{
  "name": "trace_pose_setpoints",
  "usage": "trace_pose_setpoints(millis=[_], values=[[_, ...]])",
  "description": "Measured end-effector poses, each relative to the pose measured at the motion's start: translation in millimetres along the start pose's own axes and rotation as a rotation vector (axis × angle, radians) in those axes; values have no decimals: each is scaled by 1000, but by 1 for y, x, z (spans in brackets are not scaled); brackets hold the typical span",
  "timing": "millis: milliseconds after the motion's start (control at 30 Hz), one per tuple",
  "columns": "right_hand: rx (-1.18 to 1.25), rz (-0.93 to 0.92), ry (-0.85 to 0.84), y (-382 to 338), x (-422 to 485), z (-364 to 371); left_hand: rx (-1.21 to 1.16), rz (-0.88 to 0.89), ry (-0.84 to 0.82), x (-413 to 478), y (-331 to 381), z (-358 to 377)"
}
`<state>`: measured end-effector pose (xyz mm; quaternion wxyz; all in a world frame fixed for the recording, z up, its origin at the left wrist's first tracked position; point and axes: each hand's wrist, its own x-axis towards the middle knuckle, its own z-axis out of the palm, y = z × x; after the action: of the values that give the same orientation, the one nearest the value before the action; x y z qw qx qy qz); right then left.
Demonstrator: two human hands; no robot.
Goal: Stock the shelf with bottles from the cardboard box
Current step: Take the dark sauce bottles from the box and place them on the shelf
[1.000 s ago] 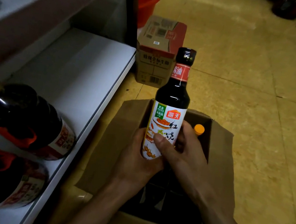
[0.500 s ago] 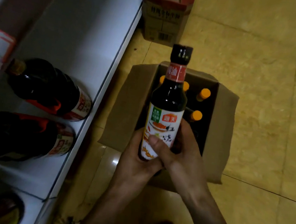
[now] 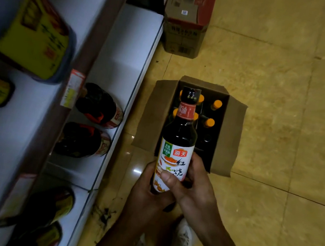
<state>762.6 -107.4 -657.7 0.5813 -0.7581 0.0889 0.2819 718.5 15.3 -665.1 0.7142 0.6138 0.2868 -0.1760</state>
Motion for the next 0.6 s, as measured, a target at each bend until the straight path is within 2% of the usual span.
trace_pose_setpoints(millis=[367, 600], values=[[6, -68, -19, -154, -124, -39, 81, 39, -2, -148, 145, 25], [1, -140, 10, -236, -183, -78, 127, 149, 13, -211, 221, 55]])
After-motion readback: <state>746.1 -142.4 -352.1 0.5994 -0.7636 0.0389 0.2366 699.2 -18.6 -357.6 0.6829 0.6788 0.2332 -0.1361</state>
